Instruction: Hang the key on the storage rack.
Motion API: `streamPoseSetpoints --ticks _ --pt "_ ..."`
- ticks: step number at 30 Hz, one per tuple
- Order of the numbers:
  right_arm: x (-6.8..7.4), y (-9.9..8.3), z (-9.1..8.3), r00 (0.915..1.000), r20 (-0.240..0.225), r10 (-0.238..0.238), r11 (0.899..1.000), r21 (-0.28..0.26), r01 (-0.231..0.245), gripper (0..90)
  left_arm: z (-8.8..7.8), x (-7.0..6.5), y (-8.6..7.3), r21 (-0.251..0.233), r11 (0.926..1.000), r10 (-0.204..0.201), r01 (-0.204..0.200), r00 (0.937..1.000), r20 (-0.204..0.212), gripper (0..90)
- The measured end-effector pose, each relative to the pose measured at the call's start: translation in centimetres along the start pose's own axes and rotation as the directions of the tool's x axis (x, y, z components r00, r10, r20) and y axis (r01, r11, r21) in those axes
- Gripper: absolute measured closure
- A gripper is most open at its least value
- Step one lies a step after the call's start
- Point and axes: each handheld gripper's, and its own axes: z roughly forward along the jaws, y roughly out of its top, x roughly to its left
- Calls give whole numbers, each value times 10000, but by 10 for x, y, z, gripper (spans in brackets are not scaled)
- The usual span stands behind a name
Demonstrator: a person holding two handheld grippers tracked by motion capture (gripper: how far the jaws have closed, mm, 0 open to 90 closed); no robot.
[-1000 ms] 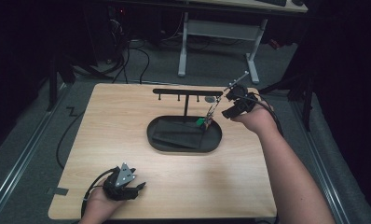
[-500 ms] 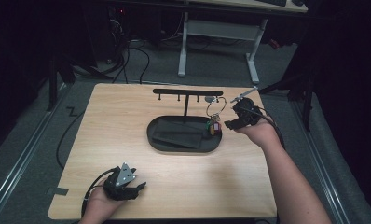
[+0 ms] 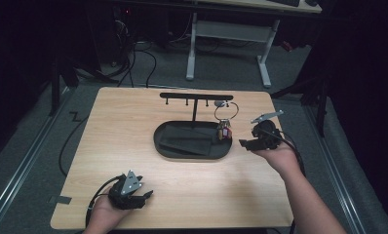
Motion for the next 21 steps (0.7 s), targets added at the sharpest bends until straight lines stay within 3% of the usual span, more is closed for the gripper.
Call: streamPoseSetpoints --ticks 6,7,9,10,12,13,16,18,21 --pt "12 -19 -2 9989 276 -391 9979 -511 405 320 0 -1 0 -21 10000 9 -9 10000 -15 354" --pt "16 -30 -2 9992 228 -335 9949 -941 355 309 1 -1 0 -24 10000 17 -17 10000 -13 354" --pt "17 -32 -2 9992 233 -336 9953 -897 355 296 1 -1 1 -14 10000 43 -43 10000 6 354" --pt "22 -41 -1 9971 586 -479 9929 -1061 539 281 1 -2 1 -26 10000 54 -54 10000 15 354" --pt "24 -45 0 9970 645 -426 9917 -1187 501 281 1 -2 1 -46 10000 80 -80 10000 24 354" --pt "25 -56 2 9983 546 -208 9899 -1392 282 282 1 -2 1 -52 9999 103 -103 9999 37 353" --pt "26 -67 6 9991 413 19 9890 -1479 42 279 2 -3 2 -83 9999 129 -128 9999 112 354" --pt "29 -85 12 9991 296 301 9834 -1800 -243 277 2 -4 2 -98 9998 179 -178 9997 168 354" --pt "30 -97 16 9982 135 591 9780 -2013 -552 277 3 -6 3 -119 9995 278 -276 9994 205 354"
